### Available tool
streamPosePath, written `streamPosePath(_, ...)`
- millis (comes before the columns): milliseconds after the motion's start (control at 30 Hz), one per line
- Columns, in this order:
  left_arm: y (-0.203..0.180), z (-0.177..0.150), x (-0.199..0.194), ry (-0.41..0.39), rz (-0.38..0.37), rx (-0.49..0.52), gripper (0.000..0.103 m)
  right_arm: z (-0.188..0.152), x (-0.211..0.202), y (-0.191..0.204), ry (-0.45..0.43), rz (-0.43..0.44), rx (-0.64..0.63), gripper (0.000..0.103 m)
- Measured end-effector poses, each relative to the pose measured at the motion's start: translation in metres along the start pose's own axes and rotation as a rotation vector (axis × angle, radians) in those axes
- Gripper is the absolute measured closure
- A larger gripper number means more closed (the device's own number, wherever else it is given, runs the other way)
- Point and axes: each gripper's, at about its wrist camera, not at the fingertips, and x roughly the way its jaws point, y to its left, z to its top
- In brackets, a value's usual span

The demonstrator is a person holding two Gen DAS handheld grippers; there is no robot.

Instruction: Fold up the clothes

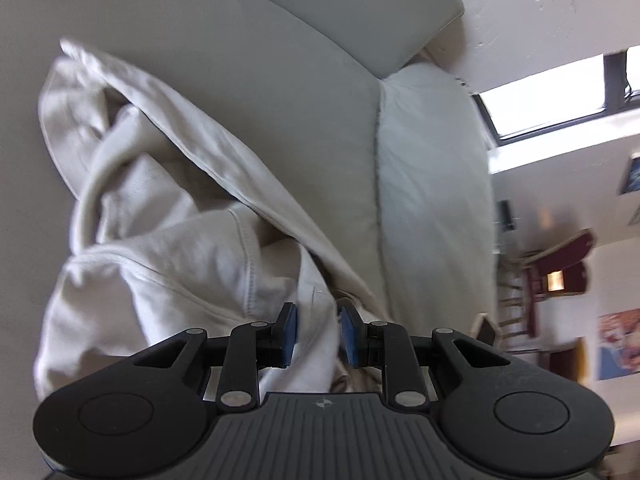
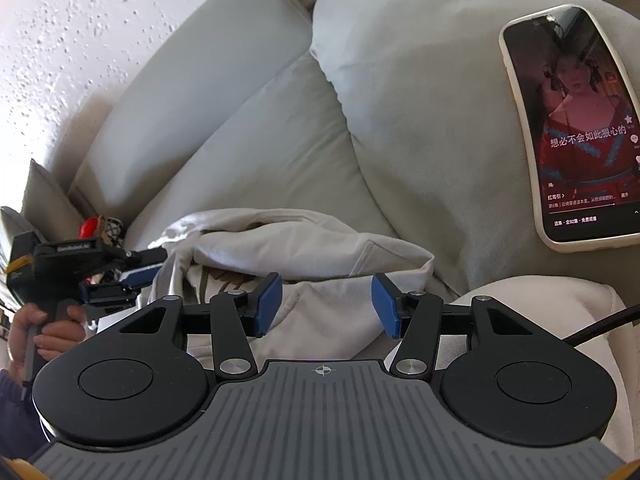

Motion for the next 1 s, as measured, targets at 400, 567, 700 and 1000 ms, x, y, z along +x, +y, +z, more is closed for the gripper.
streamPosePath(400, -0.011, -0.003, 0.003, -0.082, 0.015, 0.013, 0.102, -0.003, -0.005, 0.003, 0.002, -0.006, 0.009, 0.047)
streamPosePath(567, -0.025, -0.032, -0.032, -0.164, 0.062, 0.095, 0.103, -0.006, -0.009, 0.005, 0.010, 0.005, 0.017, 0.047)
streamPosePath(700, -0.025, -0.063, -0.081, -0.333, 0.103, 0.078, 0.103, -0.010, -0.014, 0.008, 0.015, 0.018, 0.021, 0.047)
streamPosePath(1000, 0.024, -0.170, -0.193, -0.689, 0.072, -0.162, 0.103, -0.018, -0.013, -0.001, 0.057, 0.095, 0.169, 0.047)
